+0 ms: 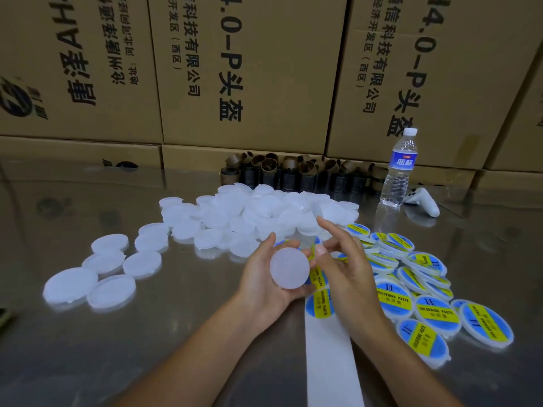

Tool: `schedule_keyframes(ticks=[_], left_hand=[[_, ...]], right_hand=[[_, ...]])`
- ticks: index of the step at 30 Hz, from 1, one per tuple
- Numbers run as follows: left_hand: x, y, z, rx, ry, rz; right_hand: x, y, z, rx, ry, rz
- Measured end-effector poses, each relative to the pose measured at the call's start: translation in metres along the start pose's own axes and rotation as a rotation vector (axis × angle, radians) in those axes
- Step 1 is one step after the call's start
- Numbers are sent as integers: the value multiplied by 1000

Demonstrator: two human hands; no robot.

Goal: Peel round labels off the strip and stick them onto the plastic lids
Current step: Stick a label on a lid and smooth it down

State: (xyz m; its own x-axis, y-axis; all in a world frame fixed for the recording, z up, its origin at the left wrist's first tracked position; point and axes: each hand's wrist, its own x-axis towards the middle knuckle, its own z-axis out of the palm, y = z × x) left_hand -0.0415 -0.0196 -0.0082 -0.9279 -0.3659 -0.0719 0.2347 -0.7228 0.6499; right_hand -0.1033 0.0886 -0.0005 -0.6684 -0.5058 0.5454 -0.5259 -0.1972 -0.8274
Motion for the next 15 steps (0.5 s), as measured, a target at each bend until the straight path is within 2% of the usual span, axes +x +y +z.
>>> schedule_keyframes(ticks=[7,15], left_hand=[[3,-2,-2,-21,5,-22],[3,1,-2,54,33,-3]], right_hand=[[13,-1,-6,-69,68,-78],[26,-8,-13,188,-58,-87]])
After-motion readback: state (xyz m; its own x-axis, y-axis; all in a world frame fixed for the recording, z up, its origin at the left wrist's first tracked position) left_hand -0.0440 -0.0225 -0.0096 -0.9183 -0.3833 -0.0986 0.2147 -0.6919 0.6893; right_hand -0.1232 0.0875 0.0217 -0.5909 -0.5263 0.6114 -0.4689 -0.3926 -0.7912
